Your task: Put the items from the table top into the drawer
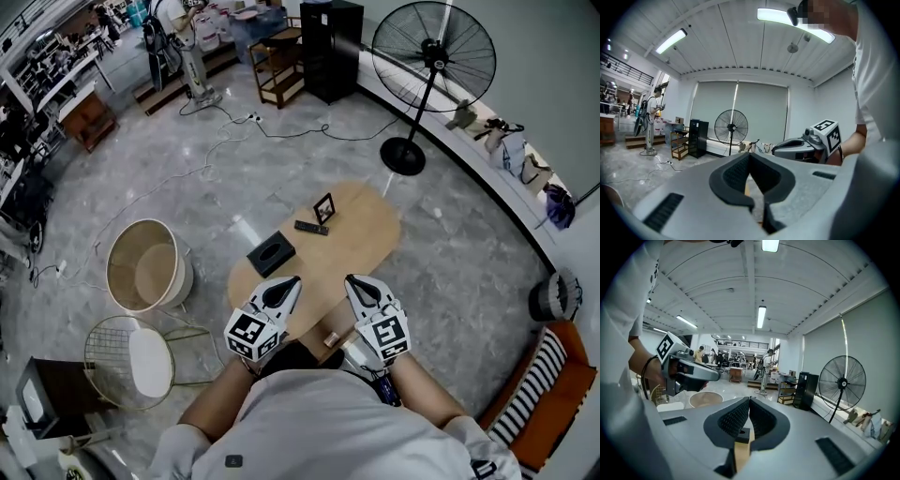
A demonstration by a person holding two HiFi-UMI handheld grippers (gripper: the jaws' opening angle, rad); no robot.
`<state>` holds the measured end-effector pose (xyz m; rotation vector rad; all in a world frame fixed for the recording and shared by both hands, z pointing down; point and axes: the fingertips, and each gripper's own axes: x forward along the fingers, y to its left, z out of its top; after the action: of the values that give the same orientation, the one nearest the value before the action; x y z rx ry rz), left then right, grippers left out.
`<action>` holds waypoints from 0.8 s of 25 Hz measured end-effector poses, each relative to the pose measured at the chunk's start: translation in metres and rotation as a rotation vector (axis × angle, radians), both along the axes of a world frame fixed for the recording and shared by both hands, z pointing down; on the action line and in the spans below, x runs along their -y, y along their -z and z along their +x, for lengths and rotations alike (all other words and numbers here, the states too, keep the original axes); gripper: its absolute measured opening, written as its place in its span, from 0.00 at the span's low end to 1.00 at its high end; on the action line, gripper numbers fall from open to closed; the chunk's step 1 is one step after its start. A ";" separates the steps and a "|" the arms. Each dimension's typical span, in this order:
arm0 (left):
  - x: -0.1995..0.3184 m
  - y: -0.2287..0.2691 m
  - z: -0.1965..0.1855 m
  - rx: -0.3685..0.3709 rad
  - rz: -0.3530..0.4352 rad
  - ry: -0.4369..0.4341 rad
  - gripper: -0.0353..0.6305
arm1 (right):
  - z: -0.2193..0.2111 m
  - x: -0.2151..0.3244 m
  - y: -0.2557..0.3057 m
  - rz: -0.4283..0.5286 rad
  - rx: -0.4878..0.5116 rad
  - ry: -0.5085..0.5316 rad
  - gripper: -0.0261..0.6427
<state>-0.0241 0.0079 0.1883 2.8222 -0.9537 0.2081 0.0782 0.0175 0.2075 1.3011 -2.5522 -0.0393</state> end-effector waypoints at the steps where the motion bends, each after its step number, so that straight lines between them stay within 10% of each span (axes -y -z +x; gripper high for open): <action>1: 0.003 -0.003 -0.001 0.001 -0.007 0.000 0.07 | 0.000 0.003 -0.002 -0.006 0.000 -0.001 0.08; 20: 0.131 -0.076 -0.020 0.003 -0.137 -0.012 0.07 | -0.018 0.139 -0.085 -0.180 -0.053 0.023 0.09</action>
<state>-0.0438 -0.1235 0.2643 2.7043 -0.8881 0.2689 0.0601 -0.1214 0.2923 1.1877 -2.4618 0.1458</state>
